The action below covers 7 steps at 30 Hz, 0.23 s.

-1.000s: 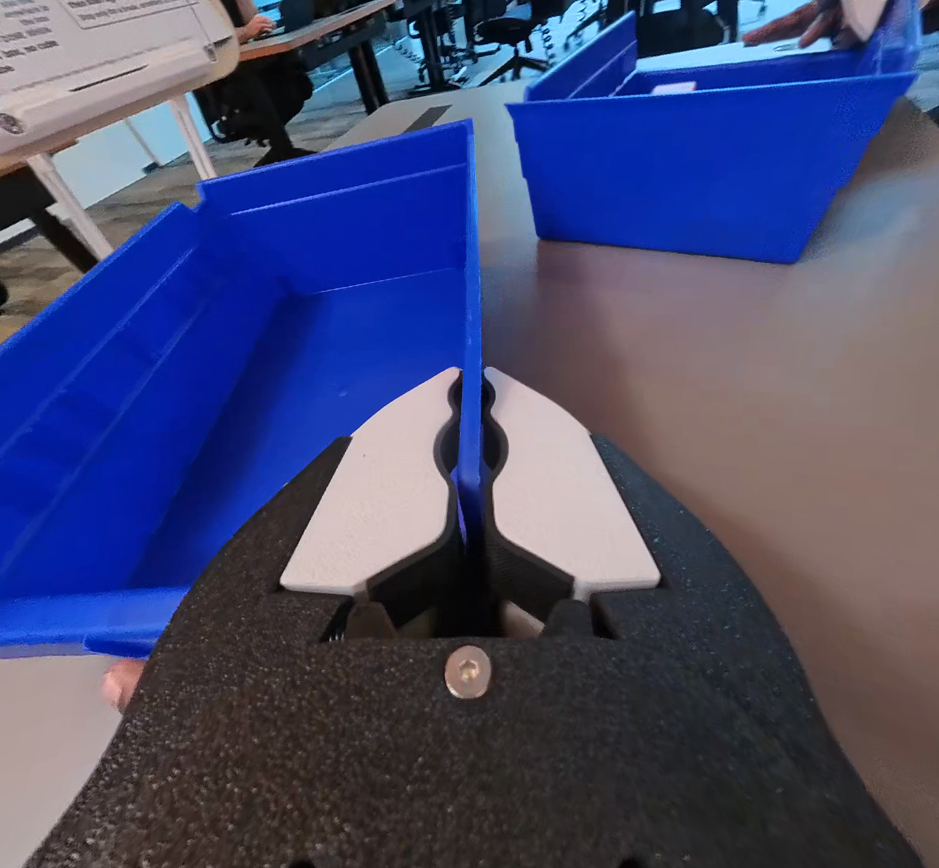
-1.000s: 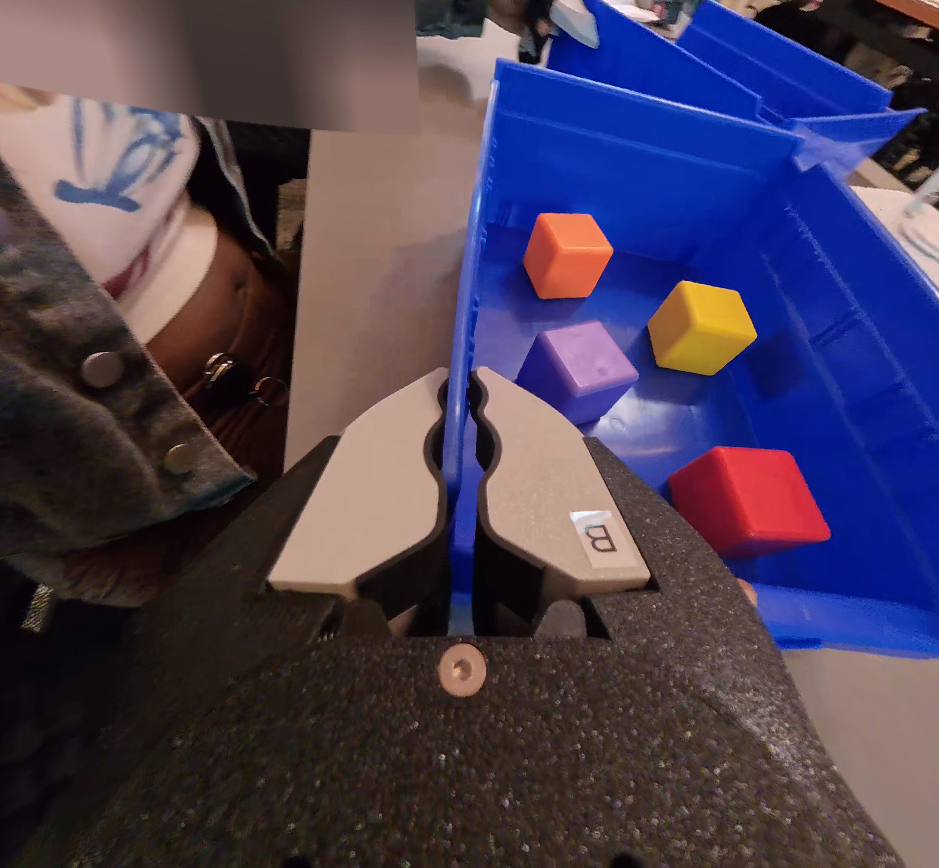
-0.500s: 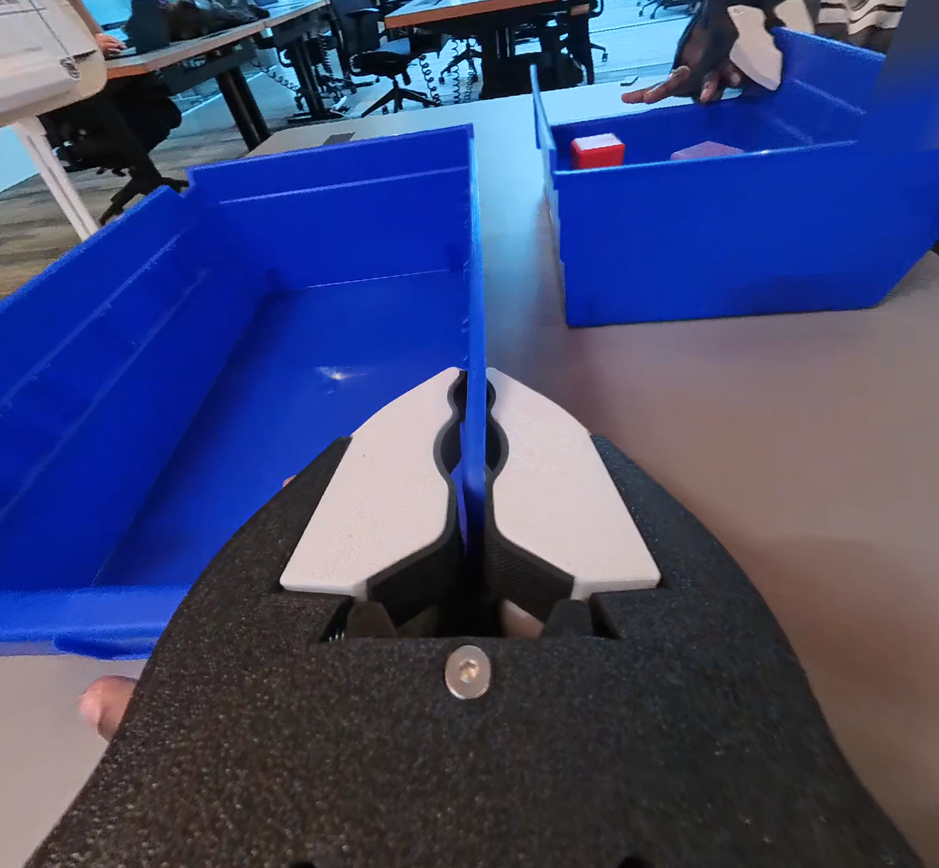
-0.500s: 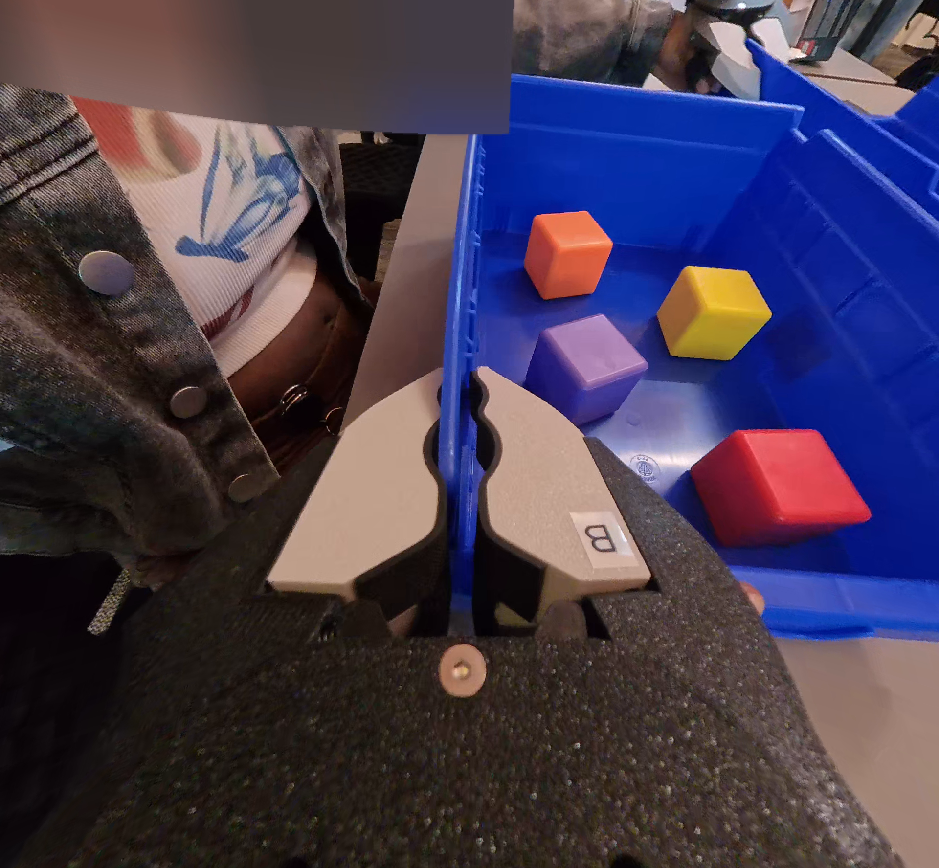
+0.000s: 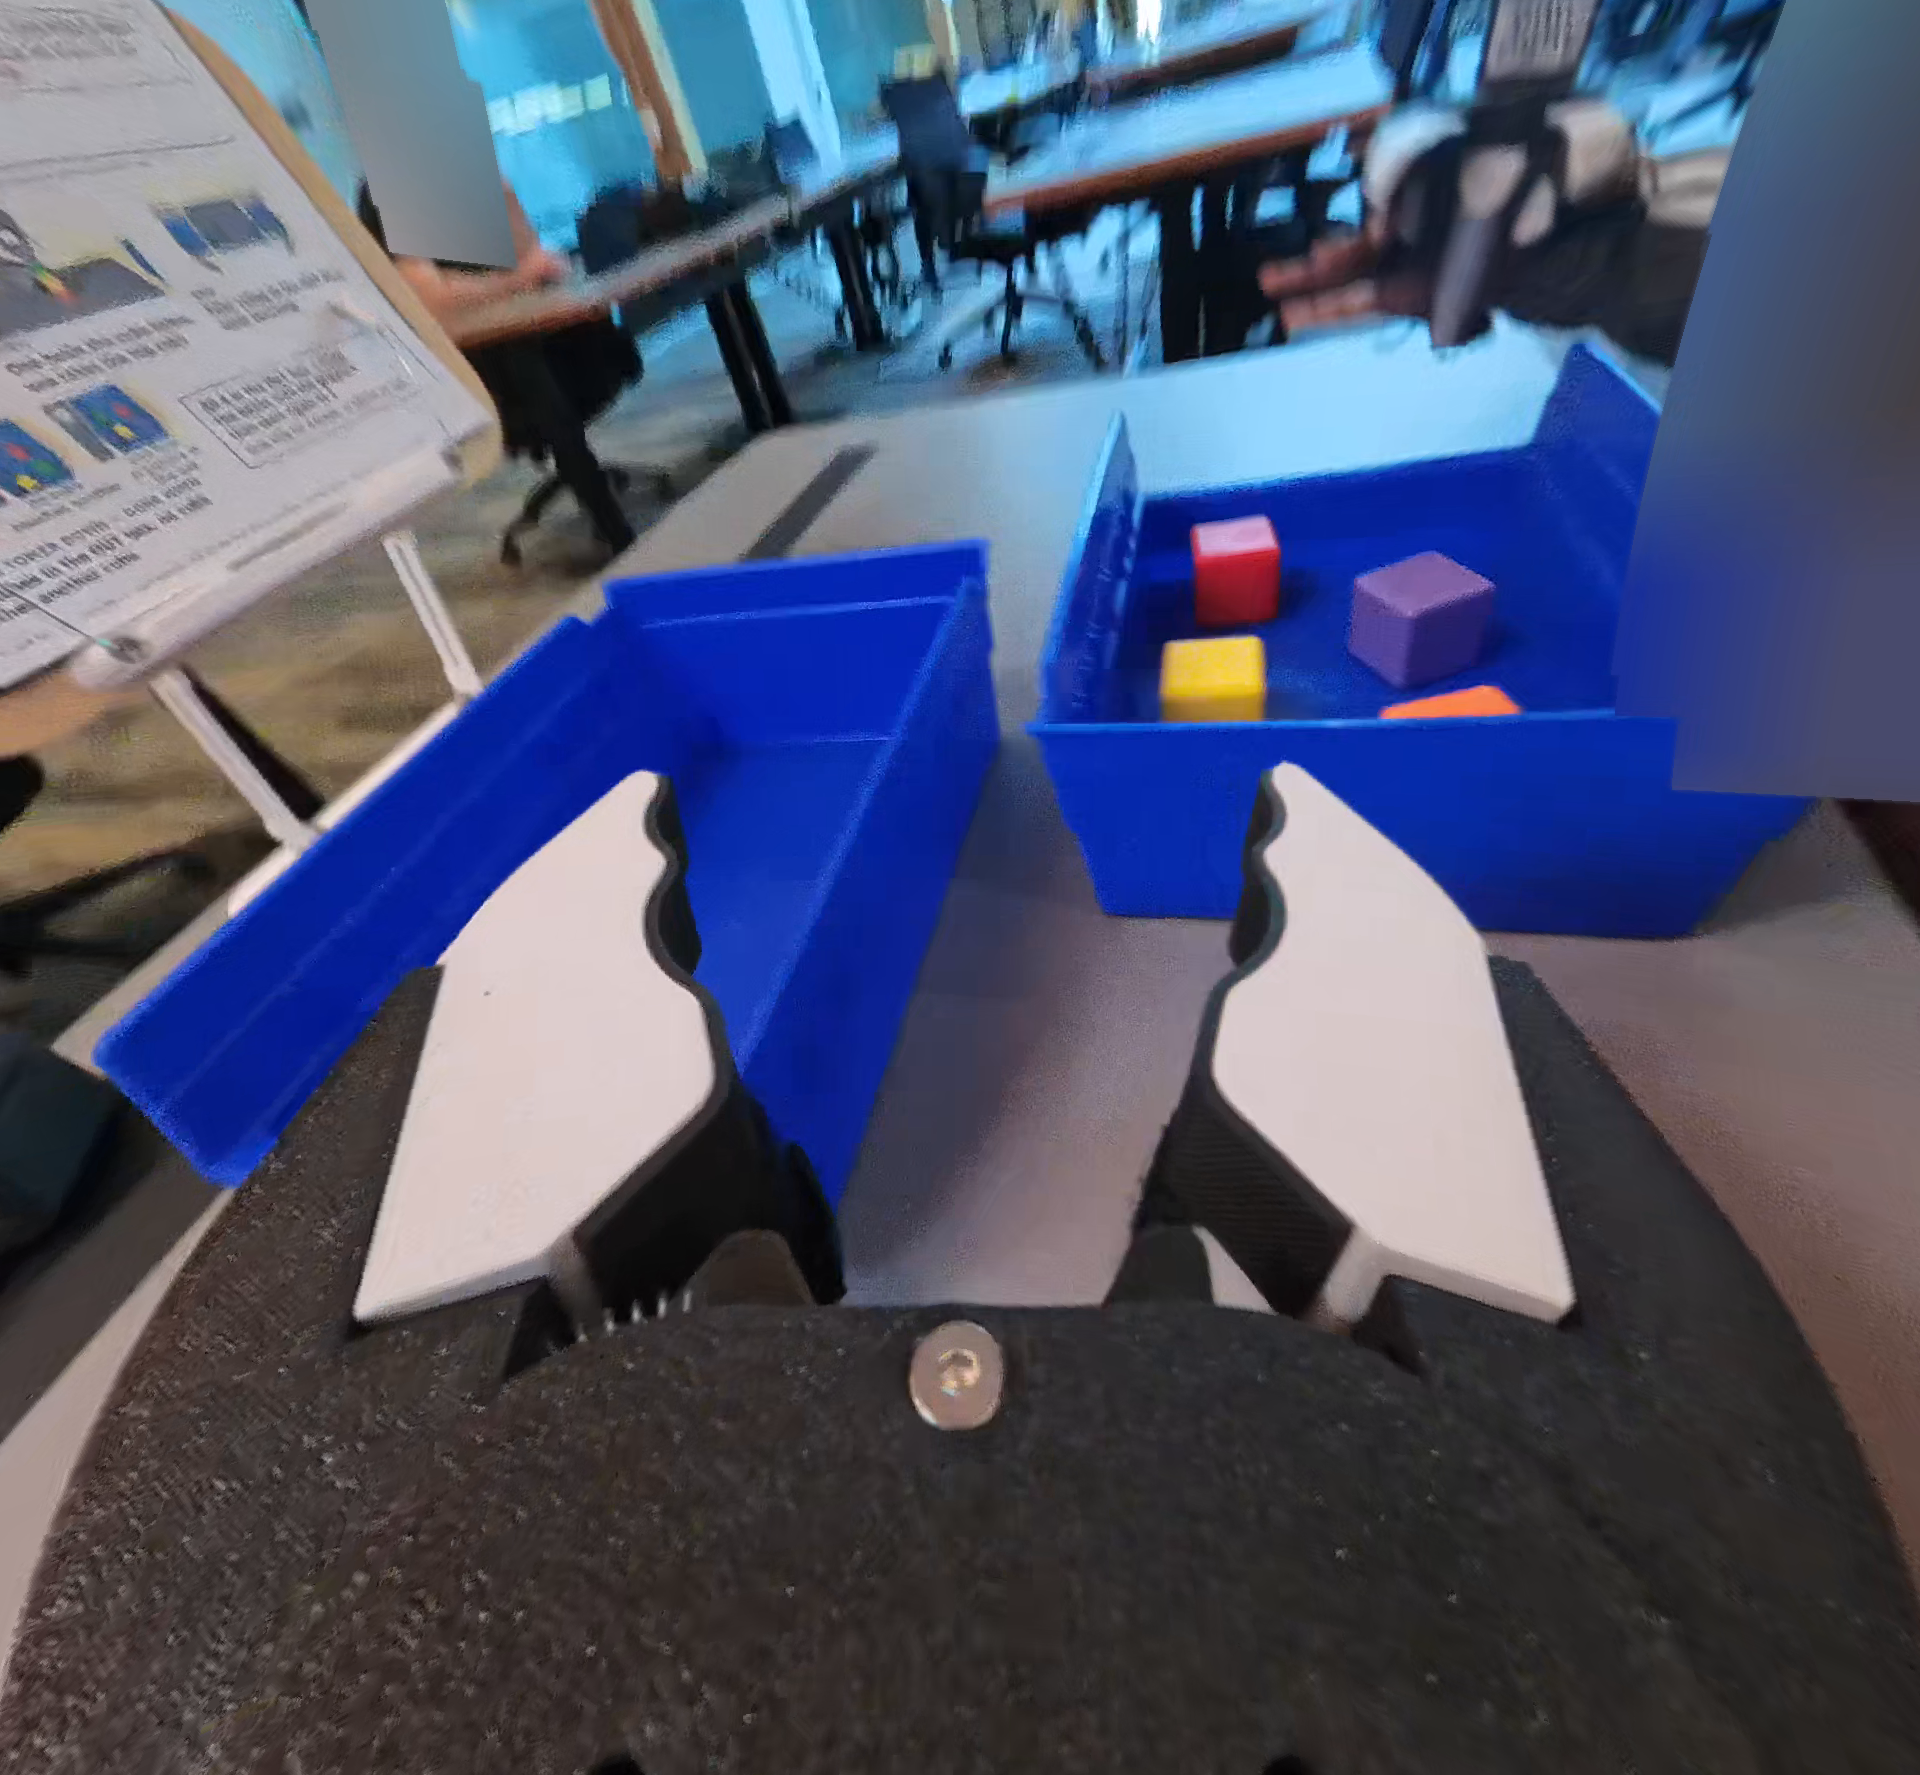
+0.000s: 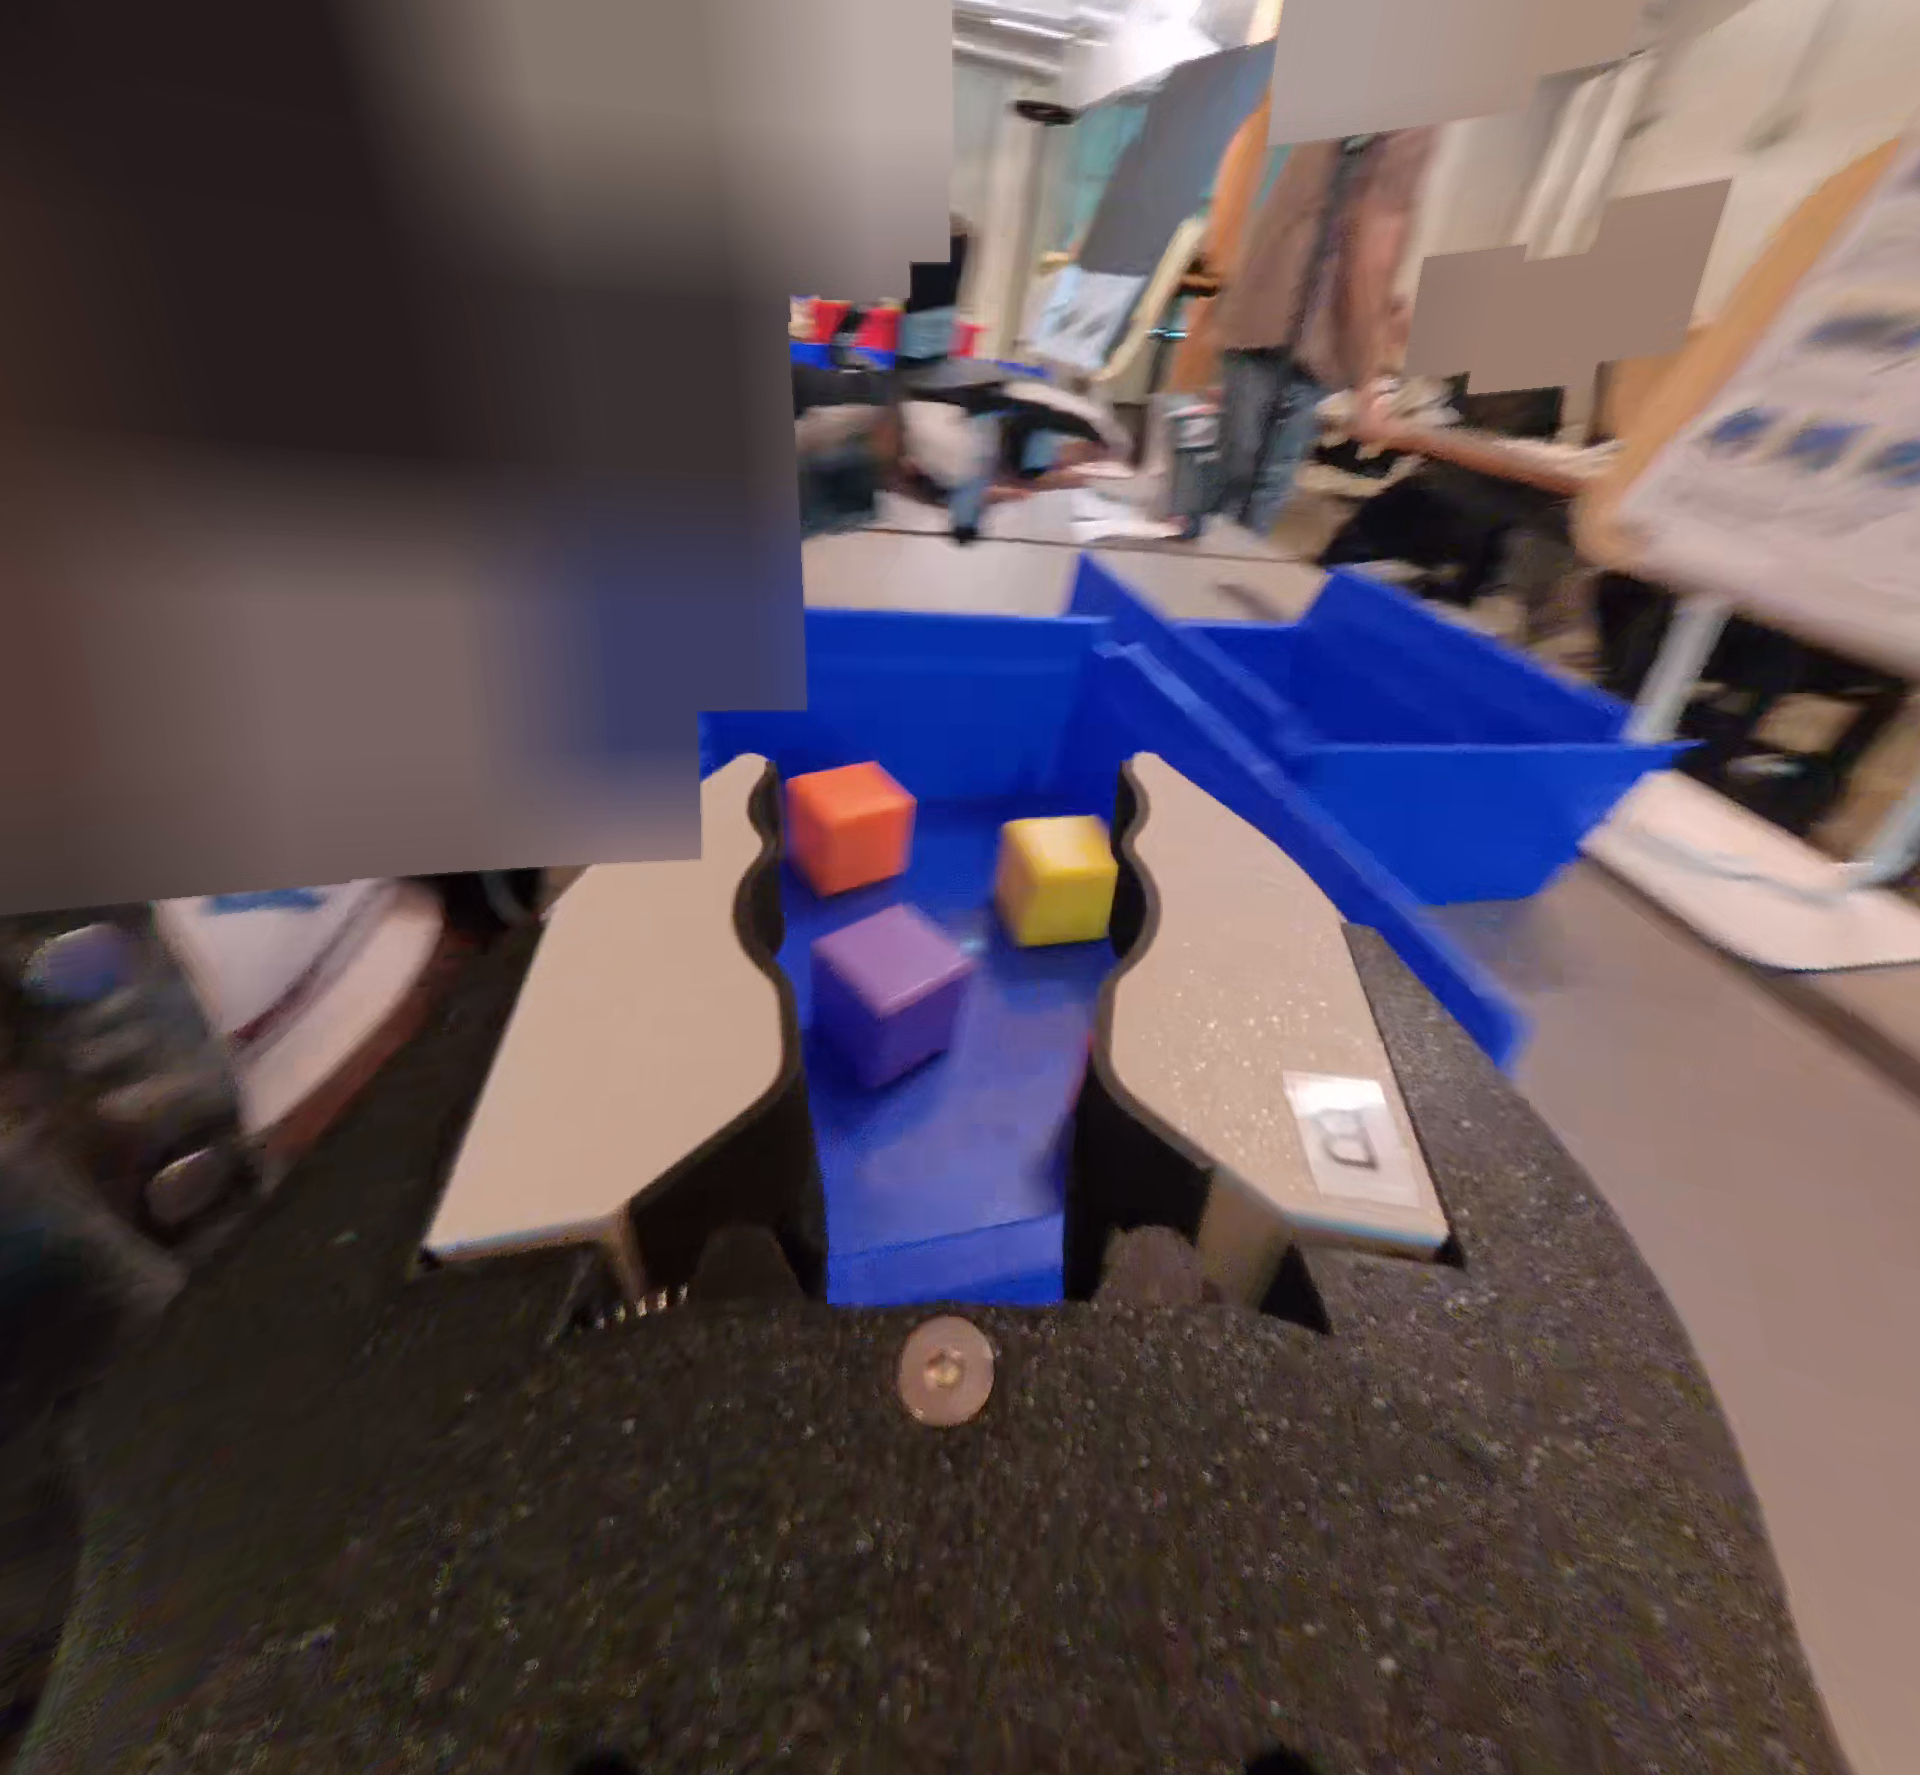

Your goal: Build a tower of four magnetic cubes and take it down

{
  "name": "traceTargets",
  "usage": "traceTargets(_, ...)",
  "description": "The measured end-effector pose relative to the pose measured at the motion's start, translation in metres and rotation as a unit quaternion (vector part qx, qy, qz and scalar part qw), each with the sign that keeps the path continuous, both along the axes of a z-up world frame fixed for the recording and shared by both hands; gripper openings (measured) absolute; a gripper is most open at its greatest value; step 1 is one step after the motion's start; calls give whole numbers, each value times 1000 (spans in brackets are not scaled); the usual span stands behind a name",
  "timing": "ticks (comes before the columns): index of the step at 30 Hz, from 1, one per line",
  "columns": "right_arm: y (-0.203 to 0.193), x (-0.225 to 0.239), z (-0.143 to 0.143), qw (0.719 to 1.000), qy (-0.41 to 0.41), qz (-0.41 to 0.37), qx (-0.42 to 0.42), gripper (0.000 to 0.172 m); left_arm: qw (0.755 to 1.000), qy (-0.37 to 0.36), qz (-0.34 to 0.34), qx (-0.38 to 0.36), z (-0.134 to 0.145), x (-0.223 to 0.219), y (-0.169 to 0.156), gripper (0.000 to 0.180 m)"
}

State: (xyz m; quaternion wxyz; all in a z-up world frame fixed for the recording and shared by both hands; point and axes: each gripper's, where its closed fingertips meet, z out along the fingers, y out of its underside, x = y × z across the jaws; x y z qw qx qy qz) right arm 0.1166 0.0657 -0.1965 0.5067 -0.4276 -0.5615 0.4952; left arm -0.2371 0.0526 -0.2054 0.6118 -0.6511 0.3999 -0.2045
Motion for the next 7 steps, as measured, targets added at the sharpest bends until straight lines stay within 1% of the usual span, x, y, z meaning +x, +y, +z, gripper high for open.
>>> traceTargets(2,24,-13,14,997,-39,-42,48,66,994,81,31,-63,-3,23,-21,101)
traceTargets(4,37,-36,18,989,-112,-40,89,71,979,167,54,-107,-7,50,-40,94)
traceTargets(5,41,-51,17,982,-153,-29,103,77,970,202,56,-125,-9,67,-50,90)
traceTargets(7,53,-84,13,965,-227,-15,127,75,944,286,39,-158,-17,98,-73,71)
